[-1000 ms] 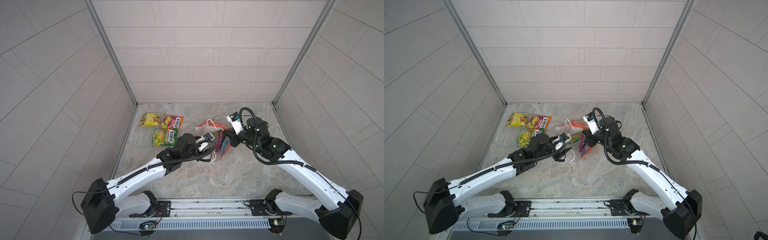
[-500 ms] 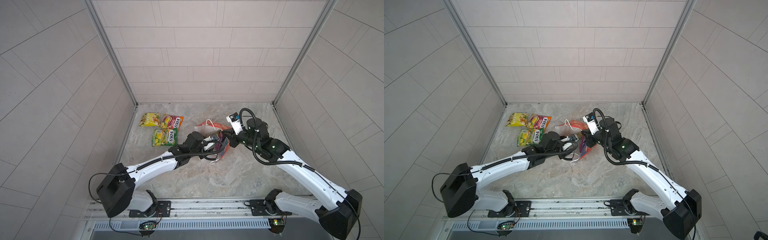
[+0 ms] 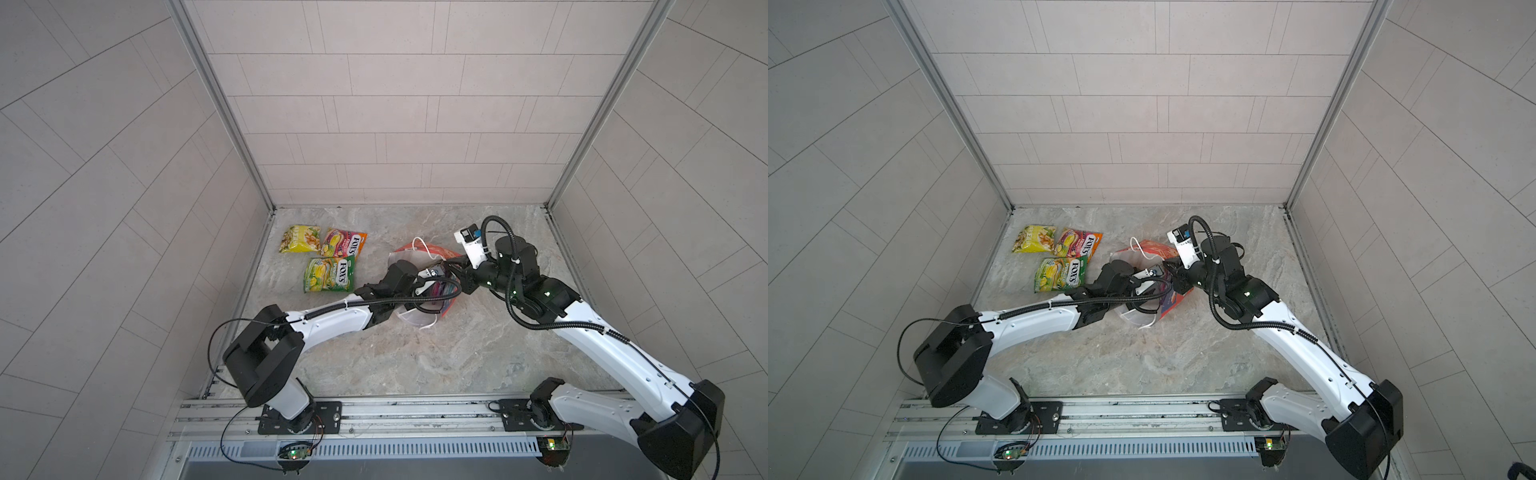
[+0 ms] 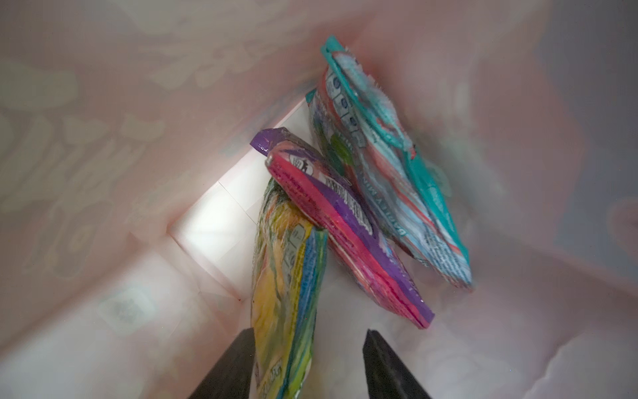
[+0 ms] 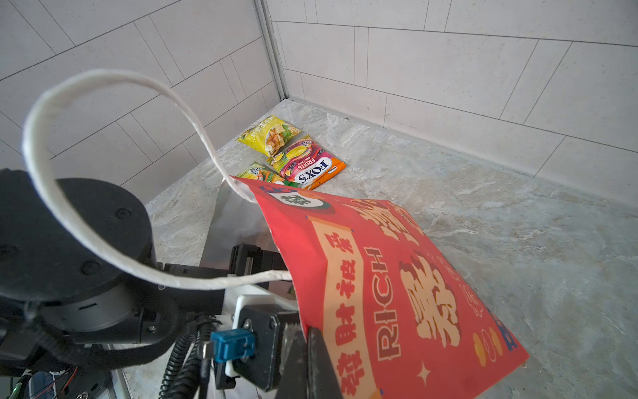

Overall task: Take the snacks out of the paper bag
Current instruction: Pick up the snack from the paper bag.

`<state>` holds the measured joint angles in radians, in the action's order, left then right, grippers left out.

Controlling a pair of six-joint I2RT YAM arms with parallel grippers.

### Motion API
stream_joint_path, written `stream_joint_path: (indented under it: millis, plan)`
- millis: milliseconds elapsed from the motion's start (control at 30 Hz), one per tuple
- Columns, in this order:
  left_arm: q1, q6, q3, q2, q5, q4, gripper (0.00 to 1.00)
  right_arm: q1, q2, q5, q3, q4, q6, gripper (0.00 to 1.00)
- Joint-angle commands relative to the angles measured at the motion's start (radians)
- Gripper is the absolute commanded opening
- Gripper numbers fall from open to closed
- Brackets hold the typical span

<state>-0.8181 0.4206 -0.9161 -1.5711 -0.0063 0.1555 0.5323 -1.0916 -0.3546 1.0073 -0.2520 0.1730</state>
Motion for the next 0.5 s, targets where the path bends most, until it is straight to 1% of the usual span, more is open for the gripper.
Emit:
stream_joint_path:
  millis: [0,67,133,167,200,267,367,400,433,467]
  plan:
    - [0.005,0.013,-0.013,-0.027,-0.04,0.086,0.5,-0.004,0.029,-0.019,-0.004,0.05,0.006,0.0]
    - [0.006,0.009,-0.005,-0.043,-0.059,0.115,0.36,-0.007,0.03,-0.02,-0.004,0.052,0.007,0.0]
    - [0.007,0.012,-0.004,-0.055,-0.061,0.126,0.34,-0.009,0.03,-0.02,-0.005,0.053,0.01,0.0]
    - [0.007,0.013,-0.005,-0.058,-0.061,0.126,0.32,-0.009,0.03,-0.021,-0.006,0.055,0.011,0.0]
    - [0.008,0.012,-0.002,-0.06,-0.06,0.135,0.26,-0.011,0.03,-0.023,-0.007,0.057,0.013,0.0]
    - [0.013,0.012,0.003,-0.068,-0.055,0.153,0.12,-0.015,0.029,-0.025,-0.01,0.063,0.018,0.0]
    - [0.016,0.014,-0.003,-0.071,-0.049,0.151,0.08,-0.017,0.027,-0.03,-0.012,0.067,0.021,0.0]
    - [0.017,0.014,-0.001,-0.066,-0.045,0.154,0.06,-0.019,0.027,-0.031,-0.012,0.067,0.022,0.0]
    - [0.017,0.012,0.003,-0.057,-0.04,0.157,0.0,-0.02,0.029,-0.03,-0.013,0.067,0.023,0.0]
    - [0.017,0.012,0.006,-0.044,-0.029,0.154,0.0,-0.021,0.032,-0.03,-0.014,0.067,0.025,0.0]
